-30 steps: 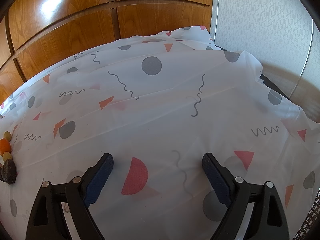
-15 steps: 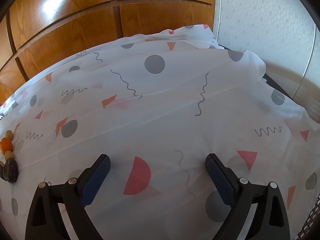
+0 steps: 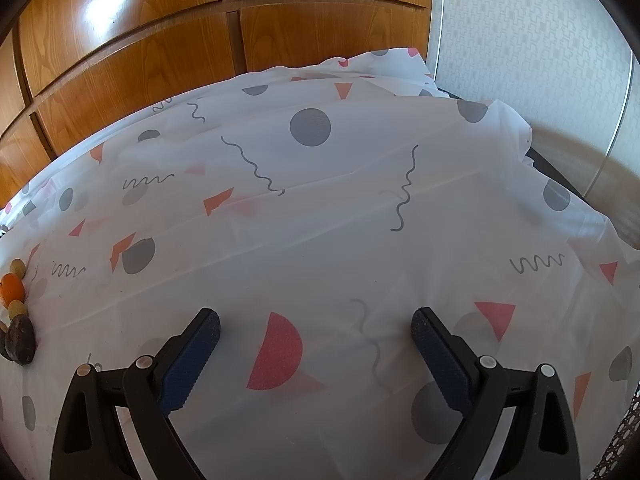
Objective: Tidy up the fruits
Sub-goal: 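Move the right tool toward the small yellow round fruit on the cloth, then close the right gripper on the yellow fruit and lift it, then carry the yellow fruit into the tray and open the right gripper, then move the left tool toward the cut dark root slice on the cloth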
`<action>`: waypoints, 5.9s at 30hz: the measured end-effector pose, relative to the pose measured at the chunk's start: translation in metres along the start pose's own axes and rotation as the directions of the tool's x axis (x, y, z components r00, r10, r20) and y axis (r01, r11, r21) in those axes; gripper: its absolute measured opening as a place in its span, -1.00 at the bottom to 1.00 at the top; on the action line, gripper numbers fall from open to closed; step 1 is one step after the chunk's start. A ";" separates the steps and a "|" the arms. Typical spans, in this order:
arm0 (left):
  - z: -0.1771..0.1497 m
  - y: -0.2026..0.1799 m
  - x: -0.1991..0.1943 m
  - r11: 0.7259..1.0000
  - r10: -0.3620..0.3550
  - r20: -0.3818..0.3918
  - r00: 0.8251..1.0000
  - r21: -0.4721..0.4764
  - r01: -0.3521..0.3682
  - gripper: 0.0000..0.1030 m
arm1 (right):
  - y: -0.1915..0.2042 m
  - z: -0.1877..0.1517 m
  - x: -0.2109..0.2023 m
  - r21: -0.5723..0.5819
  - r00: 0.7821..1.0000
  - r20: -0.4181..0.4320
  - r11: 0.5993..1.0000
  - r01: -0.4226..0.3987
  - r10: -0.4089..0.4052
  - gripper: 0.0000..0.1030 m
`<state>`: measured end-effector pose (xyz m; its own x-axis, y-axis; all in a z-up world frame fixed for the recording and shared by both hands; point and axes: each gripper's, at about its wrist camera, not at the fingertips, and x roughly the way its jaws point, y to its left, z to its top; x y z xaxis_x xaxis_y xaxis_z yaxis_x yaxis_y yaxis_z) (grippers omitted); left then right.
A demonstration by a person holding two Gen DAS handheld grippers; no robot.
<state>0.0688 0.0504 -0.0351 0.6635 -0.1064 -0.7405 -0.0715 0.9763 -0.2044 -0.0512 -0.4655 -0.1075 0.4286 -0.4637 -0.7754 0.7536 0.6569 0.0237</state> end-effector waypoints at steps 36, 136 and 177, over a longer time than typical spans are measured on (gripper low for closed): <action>-0.025 0.075 0.006 0.978 0.107 -0.050 0.993 -0.174 -0.114 0.07 | 0.200 0.054 -0.024 -0.263 0.863 -0.204 0.823 -0.503 0.462 0.27; -0.036 0.068 -0.017 0.986 0.061 -0.032 0.998 -0.152 -0.065 0.10 | 0.262 -0.049 -0.124 -0.519 0.752 -0.297 0.562 -0.644 0.588 -0.22; -0.025 -0.066 -0.007 0.972 -0.136 -0.081 0.987 0.182 0.148 0.10 | -0.014 0.007 -0.008 -0.009 0.999 0.023 1.000 0.024 -0.023 0.00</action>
<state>0.0505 -0.0177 -0.0325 0.6042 -0.2528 -0.7557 0.1646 0.9675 -0.1921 -0.0615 -0.4752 -0.0970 0.4224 -0.4929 -0.7607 0.7591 0.6509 -0.0002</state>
